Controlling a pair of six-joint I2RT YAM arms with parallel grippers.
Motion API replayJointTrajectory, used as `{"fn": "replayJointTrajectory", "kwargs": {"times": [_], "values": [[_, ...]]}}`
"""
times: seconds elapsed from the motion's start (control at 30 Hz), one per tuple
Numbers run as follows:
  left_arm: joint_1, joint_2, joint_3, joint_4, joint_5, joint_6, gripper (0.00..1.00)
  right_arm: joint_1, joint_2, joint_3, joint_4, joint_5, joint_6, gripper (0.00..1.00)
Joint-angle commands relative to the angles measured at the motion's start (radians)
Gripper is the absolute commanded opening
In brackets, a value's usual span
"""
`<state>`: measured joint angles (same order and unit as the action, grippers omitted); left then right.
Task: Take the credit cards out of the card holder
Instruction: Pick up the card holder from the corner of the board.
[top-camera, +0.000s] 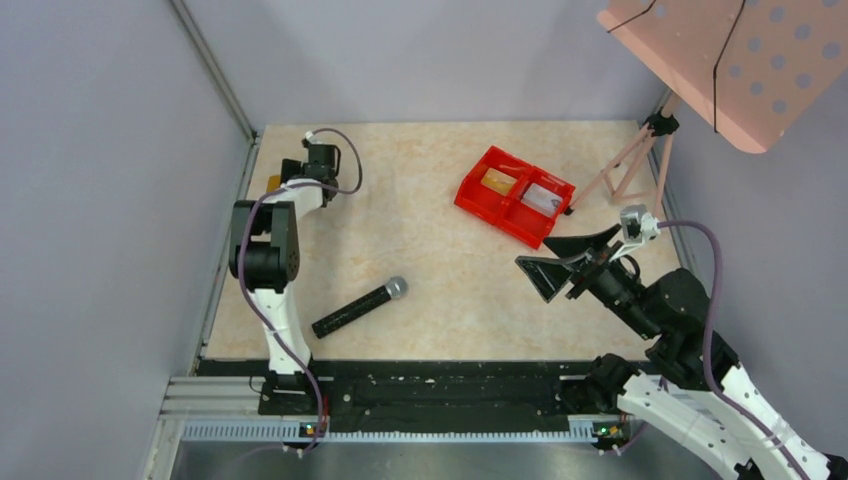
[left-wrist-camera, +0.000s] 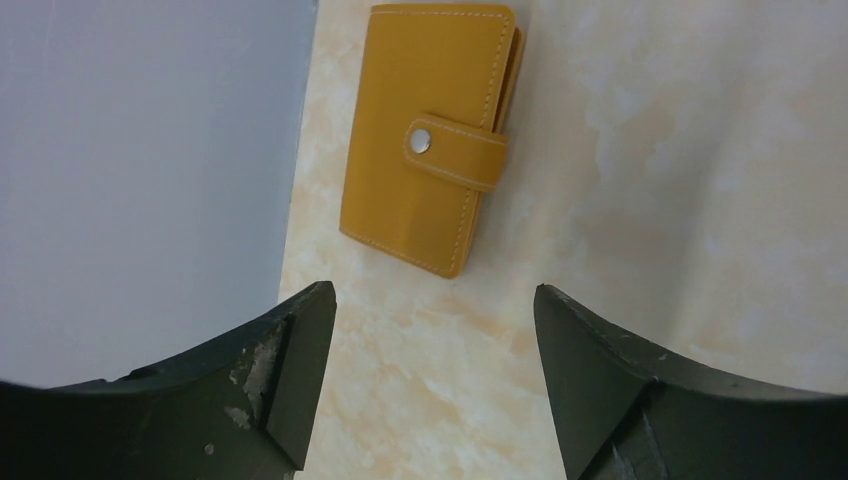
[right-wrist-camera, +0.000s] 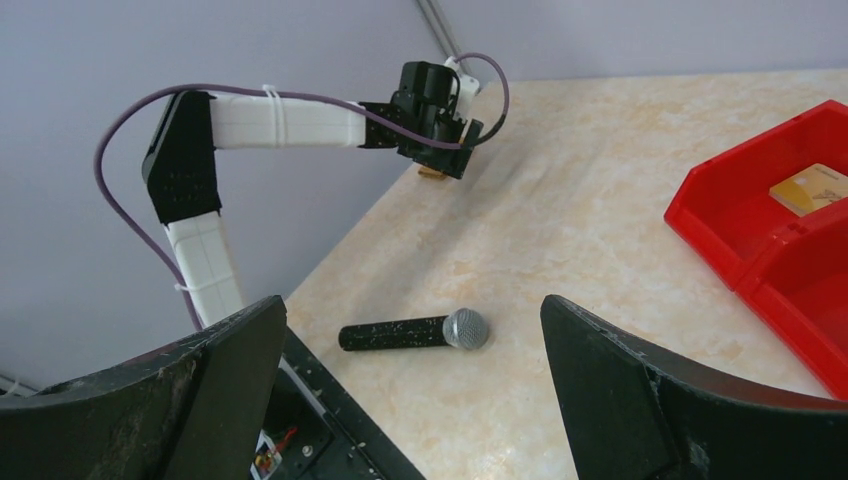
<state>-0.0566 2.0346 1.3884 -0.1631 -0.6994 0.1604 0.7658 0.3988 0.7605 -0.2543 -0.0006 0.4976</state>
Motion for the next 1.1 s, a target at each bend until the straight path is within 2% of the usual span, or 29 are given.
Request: {"fn": "replayJointTrajectory", "kwargs": {"times": [0.0, 0.2, 0.53, 0.77, 0.97, 1.07], "values": [[0.014, 0.04, 0.065, 0.125, -0.031, 0.074, 0.77, 0.009, -0.022, 0.001, 0.023, 0.035, -0.011, 0.98], [0.027, 0.122, 0.118, 0.119, -0.055, 0.123, 0.71, 0.009, -0.021, 0.022, 0.024, 0.037, -0.014, 0.98], [0.038, 0.101, 0.077, 0.103, -0.019, 0.134, 0.62, 0.009, -0.025, 0.04, 0.02, 0.047, -0.018, 0.97], [0.047, 0.096, 0.059, 0.083, 0.002, 0.141, 0.52, 0.008, -0.027, 0.07, 0.001, 0.034, 0.0, 0.96], [0.078, 0.074, 0.01, 0.103, -0.002, 0.156, 0.51, 0.01, -0.053, 0.091, -0.017, 0.048, 0.005, 0.95], [0.082, 0.101, 0.025, 0.093, 0.035, 0.209, 0.51, 0.009, -0.071, 0.094, -0.017, 0.056, 0.015, 0.95]]}}
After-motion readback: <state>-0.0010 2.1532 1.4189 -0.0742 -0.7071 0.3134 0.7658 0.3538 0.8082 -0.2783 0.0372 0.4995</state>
